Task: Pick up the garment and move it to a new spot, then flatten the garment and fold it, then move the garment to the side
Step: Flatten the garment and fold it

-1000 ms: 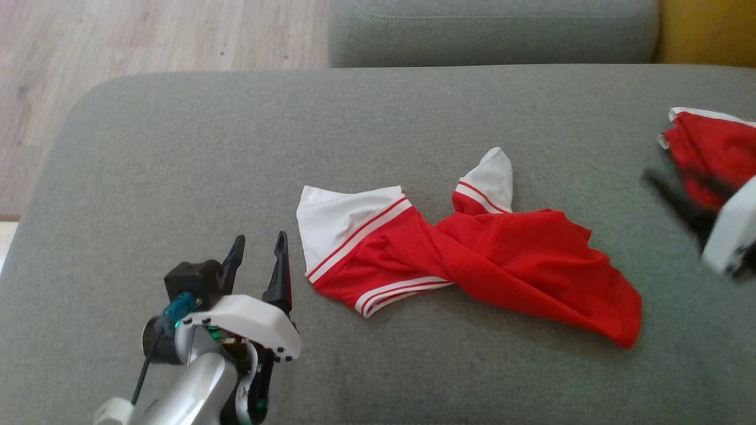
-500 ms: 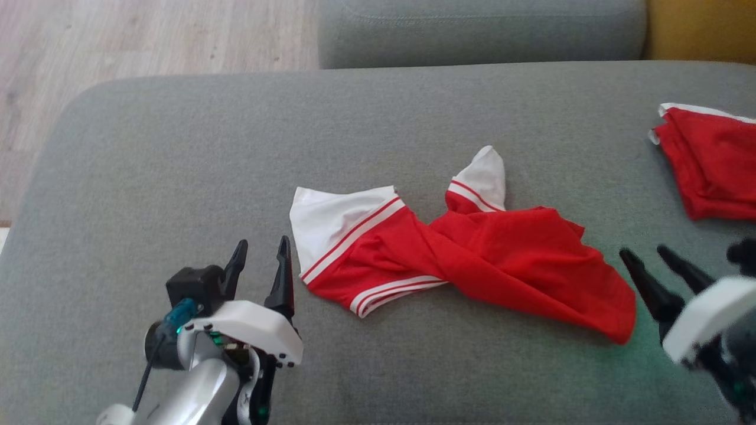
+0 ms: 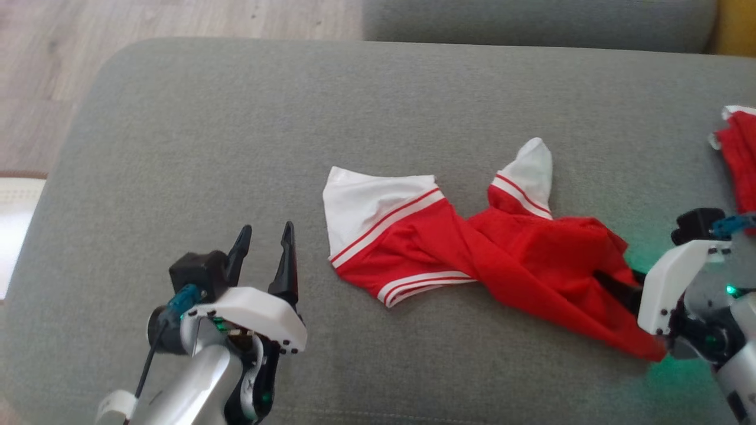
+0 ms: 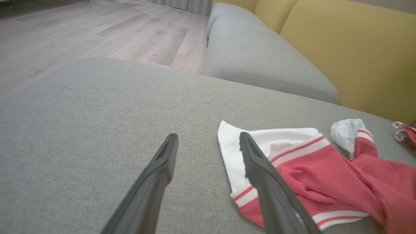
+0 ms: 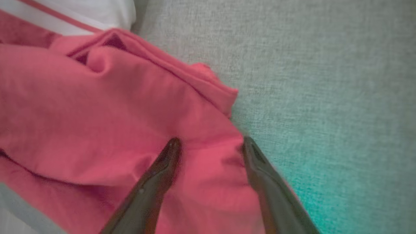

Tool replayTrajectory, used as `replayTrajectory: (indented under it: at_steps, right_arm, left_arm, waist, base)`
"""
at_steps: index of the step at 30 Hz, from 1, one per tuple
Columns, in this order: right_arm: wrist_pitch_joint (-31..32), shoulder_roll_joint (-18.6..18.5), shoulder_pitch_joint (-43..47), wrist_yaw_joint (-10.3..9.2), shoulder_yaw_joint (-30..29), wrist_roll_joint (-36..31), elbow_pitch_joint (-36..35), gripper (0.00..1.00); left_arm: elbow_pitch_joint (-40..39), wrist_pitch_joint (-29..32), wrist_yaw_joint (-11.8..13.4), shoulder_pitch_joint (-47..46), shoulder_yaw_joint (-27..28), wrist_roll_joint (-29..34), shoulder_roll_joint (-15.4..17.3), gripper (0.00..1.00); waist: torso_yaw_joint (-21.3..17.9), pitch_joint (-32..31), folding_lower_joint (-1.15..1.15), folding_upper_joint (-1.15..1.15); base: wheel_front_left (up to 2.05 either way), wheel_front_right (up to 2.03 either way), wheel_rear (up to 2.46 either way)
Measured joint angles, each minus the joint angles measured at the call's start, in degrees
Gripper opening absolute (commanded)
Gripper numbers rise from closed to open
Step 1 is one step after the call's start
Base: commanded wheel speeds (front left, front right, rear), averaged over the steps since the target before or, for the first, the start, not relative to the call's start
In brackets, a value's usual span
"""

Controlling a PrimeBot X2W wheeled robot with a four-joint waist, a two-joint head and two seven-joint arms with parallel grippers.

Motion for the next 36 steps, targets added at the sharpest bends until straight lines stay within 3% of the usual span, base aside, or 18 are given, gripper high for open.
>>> replayTrajectory:
  at_steps: [1, 2, 3, 10, 15, 20, 21, 22, 27, 32, 36]
  right_arm:
    - [0.4, 0.0, -0.1, 0.0, 0.7, 0.5, 0.7, 0.71]
    - [0.4, -0.2, -0.5, 0.0, 1.0, 0.8, 1.0, 0.24]
    - [-0.2, -0.5, -1.1, 0.0, 1.4, 0.9, 1.2, 0.0]
    - [-9.1, -2.0, -6.5, 0.0, 1.9, 2.5, 1.6, 0.0]
    - [-6.6, -5.0, -15.1, 0.0, 2.2, 5.0, 2.8, 0.0]
    - [-3.8, -6.1, -24.3, 0.0, 2.1, 7.6, 10.2, 0.0]
    - [-3.0, -6.1, -25.6, 0.0, 2.4, 7.8, 12.4, 0.29]
    - [-2.6, -6.0, -26.4, 0.0, 2.9, 7.8, 14.1, 1.0]
    - [-9.6, -3.5, -26.9, 0.0, 4.1, 8.2, 17.9, 1.0]
    - [-28.0, -3.4, -26.3, 0.0, 3.9, 7.7, 13.9, 1.0]
    - [-33.4, -2.8, -19.7, 0.0, 1.2, 10.1, 11.3, 1.0]
  left_arm:
    - [0.0, 0.0, 0.0, -0.2, 0.0, 0.0, 0.0, 1.0]
    - [0.0, 0.0, 0.0, -0.2, 0.0, 0.0, 0.0, 1.0]
    - [0.0, 0.0, 0.0, -0.2, 0.0, 0.0, 0.0, 1.0]
    - [-0.4, -0.1, 0.5, -0.2, -0.5, 0.6, -0.5, 1.0]
    - [-0.7, -0.2, 0.5, -1.2, -1.7, 1.6, -2.1, 1.0]
    - [-0.3, -0.6, 0.4, -4.0, -2.3, 2.1, -3.9, 1.0]
    - [0.0, -0.6, 0.4, -4.3, -2.5, 2.1, -4.2, 1.0]
    - [0.2, -0.8, 0.3, -4.5, -2.6, 2.4, -4.3, 1.0]
    - [1.6, -1.0, -0.1, -4.5, -2.3, 2.4, -4.1, 1.0]
    - [1.7, -1.0, -0.1, -4.2, -0.9, 2.2, -2.4, 1.0]
    - [1.5, -1.0, 0.0, -3.0, -0.1, 1.4, -1.6, 1.0]
  waist:
    - [0.4, 0.1, 0.0, 0.0]
    - [0.8, 0.3, 0.0, 0.0]
    - [1.1, 0.4, 0.0, 0.0]
    - [3.2, 1.7, 0.0, 0.0]
    - [5.2, 4.3, 0.0, 0.0]
    - [7.5, 7.4, 0.01, 0.0]
    - [7.9, 7.8, 0.01, 0.0]
    - [8.2, 8.2, 0.01, 0.0]
    - [7.7, 7.8, 0.0, 0.0]
    - [4.2, 4.6, 0.0, 0.0]
    - [1.4, 2.1, 0.0, 0.0]
  base:
    - [0.0, 0.0, 0.0]
    - [0.0, 0.0, 0.0]
    - [0.0, 0.0, 0.0]
    - [0.0, 0.0, 0.0]
    - [0.0, 0.0, 0.0]
    - [0.0, 0.0, 0.0]
    - [0.0, 0.0, 0.0]
    - [0.0, 0.0, 0.0]
    - [0.0, 0.0, 0.0]
    - [0.0, 0.0, 0.0]
    - [0.0, 0.0, 0.0]
